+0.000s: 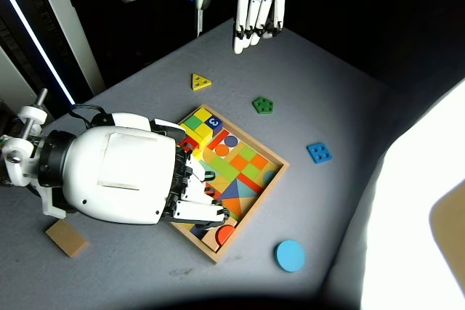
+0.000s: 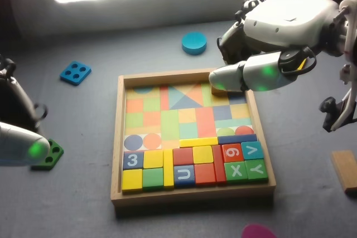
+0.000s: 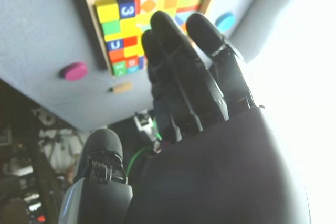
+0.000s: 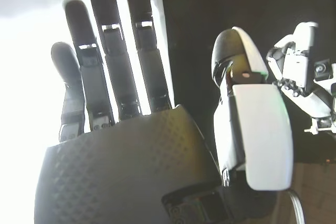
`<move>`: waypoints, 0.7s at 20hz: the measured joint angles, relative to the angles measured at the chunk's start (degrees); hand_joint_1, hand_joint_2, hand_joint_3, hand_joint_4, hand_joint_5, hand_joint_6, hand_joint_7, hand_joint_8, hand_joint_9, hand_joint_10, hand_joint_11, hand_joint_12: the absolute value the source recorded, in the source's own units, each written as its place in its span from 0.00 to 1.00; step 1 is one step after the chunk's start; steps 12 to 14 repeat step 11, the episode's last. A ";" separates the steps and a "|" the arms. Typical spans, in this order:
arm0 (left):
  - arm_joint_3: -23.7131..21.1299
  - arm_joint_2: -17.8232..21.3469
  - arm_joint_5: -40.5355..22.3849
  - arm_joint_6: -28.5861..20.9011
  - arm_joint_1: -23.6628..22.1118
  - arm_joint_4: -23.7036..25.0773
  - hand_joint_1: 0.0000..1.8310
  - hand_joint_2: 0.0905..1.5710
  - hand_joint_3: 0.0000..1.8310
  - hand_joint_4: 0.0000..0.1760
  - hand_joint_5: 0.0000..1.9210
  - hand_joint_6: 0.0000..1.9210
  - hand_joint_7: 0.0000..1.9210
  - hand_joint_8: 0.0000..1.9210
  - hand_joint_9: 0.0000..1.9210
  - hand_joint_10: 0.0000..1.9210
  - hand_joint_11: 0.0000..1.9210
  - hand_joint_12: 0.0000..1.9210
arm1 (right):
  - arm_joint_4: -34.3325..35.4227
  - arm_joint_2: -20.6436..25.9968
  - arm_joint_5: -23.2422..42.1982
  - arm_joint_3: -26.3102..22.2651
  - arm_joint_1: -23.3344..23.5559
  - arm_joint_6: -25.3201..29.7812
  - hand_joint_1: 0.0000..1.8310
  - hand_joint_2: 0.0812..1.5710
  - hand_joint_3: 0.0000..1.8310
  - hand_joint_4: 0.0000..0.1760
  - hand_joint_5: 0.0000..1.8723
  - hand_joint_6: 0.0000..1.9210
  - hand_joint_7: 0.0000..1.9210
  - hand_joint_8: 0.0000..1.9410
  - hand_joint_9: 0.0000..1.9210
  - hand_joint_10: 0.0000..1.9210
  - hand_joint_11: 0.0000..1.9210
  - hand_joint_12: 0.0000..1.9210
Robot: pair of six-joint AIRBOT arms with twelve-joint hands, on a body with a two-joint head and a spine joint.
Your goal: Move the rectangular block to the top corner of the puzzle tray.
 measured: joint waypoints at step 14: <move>0.96 -0.07 0.02 0.02 -0.09 0.00 0.00 0.83 0.00 0.00 0.40 0.59 0.50 0.70 0.48 0.85 0.33 0.98 | -0.22 1.75 2.01 -3.02 0.42 -0.09 0.01 0.79 0.00 0.00 0.46 0.86 0.50 0.82 0.44 0.97 0.37 1.00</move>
